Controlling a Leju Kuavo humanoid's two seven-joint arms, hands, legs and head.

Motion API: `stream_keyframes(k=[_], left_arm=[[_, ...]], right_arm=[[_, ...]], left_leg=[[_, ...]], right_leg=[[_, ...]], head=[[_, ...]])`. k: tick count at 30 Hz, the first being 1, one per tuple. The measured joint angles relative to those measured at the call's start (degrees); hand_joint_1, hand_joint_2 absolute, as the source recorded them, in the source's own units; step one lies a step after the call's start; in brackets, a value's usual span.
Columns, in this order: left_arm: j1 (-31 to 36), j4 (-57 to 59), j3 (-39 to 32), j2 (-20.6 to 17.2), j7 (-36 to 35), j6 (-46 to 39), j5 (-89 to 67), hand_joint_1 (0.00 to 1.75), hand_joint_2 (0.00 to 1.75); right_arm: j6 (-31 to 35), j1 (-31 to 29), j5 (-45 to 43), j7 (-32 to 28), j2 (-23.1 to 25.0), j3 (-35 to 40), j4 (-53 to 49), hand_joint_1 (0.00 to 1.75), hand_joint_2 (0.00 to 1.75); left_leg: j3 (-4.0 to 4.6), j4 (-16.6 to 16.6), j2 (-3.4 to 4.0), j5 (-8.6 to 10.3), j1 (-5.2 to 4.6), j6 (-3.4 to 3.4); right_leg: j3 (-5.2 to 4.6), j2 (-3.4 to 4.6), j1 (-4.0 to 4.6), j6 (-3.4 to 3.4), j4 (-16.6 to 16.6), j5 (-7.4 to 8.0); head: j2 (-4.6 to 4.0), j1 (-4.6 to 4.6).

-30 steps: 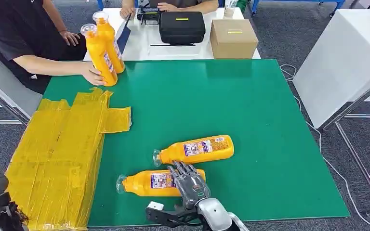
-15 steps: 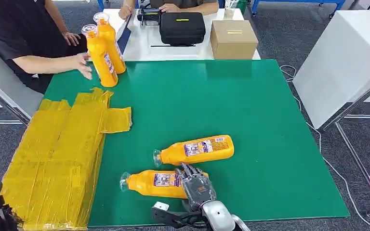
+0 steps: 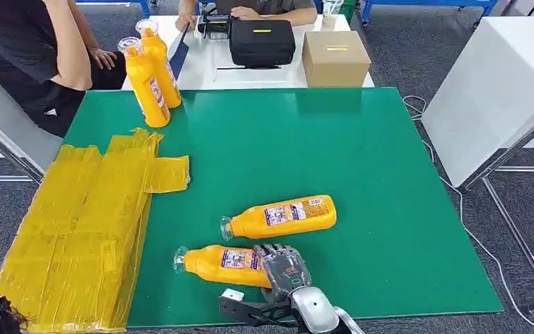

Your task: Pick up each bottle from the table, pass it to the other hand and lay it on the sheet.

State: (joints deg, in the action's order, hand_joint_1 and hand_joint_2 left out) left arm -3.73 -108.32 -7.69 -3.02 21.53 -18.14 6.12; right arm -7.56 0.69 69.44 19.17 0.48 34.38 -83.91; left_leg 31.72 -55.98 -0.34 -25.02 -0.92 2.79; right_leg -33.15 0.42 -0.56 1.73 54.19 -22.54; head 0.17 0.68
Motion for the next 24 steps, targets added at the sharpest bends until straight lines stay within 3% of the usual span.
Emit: stream_keyframes(k=[9,10,11,16,19,24], left_arm=[[2.4,1.9,0.1,-1.0,1.6,-0.8,2.4,0.0,0.0],[2.5,2.2,0.2,-1.2,1.7,-1.0,2.7,0.0,0.0],[2.7,2.4,0.2,-1.2,1.7,-1.1,2.9,0.0,0.0],[3.6,3.5,0.3,-1.5,2.3,-1.7,3.1,0.0,0.0],[3.9,3.9,0.3,-1.6,2.5,-1.7,3.3,0.0,0.0],[3.9,4.6,0.3,-1.8,3.0,-2.1,4.0,0.0,0.0]], right_arm=[[-2.4,-0.4,-1.3,2.1,-1.3,0.2,1.8,0.0,1.75],[-2.5,-0.5,-1.3,2.2,-1.4,0.2,2.0,0.37,1.75],[-2.6,-0.6,-1.3,2.2,-1.5,0.3,2.1,1.75,1.75],[-2.6,-1.2,-1.7,2.3,-2.0,0.4,2.7,1.75,1.75],[-2.6,-1.6,-1.8,2.2,-2.1,0.6,3.1,1.75,1.75],[-2.3,-2.2,-2.7,1.1,-2.2,0.6,3.6,1.75,1.75]], left_leg=[[-0.49,0.0,-0.01,-0.14,0.0,-0.12],[-0.55,0.0,-0.01,-0.14,0.0,-0.12],[-0.59,0.0,0.0,-0.15,0.0,-0.13],[-0.64,0.0,0.08,-0.18,0.0,-0.16],[-0.79,0.0,0.09,-0.26,0.0,-0.22],[-0.93,0.0,0.08,-0.35,0.01,-0.24]], right_leg=[[-0.1,0.0,0.01,-0.26,0.0,-0.26],[-0.05,0.0,0.01,-0.25,0.0,-0.25],[0.0,0.01,0.01,-0.19,0.0,-0.21],[0.52,0.17,0.02,-0.22,0.0,-0.17],[0.12,0.2,0.02,-0.34,0.0,-0.31],[0.27,0.22,0.02,-0.16,0.0,-0.48]], head=[[0.0,-0.02],[0.0,0.02],[0.0,0.0],[0.0,0.0],[0.0,0.0],[0.0,0.0]])
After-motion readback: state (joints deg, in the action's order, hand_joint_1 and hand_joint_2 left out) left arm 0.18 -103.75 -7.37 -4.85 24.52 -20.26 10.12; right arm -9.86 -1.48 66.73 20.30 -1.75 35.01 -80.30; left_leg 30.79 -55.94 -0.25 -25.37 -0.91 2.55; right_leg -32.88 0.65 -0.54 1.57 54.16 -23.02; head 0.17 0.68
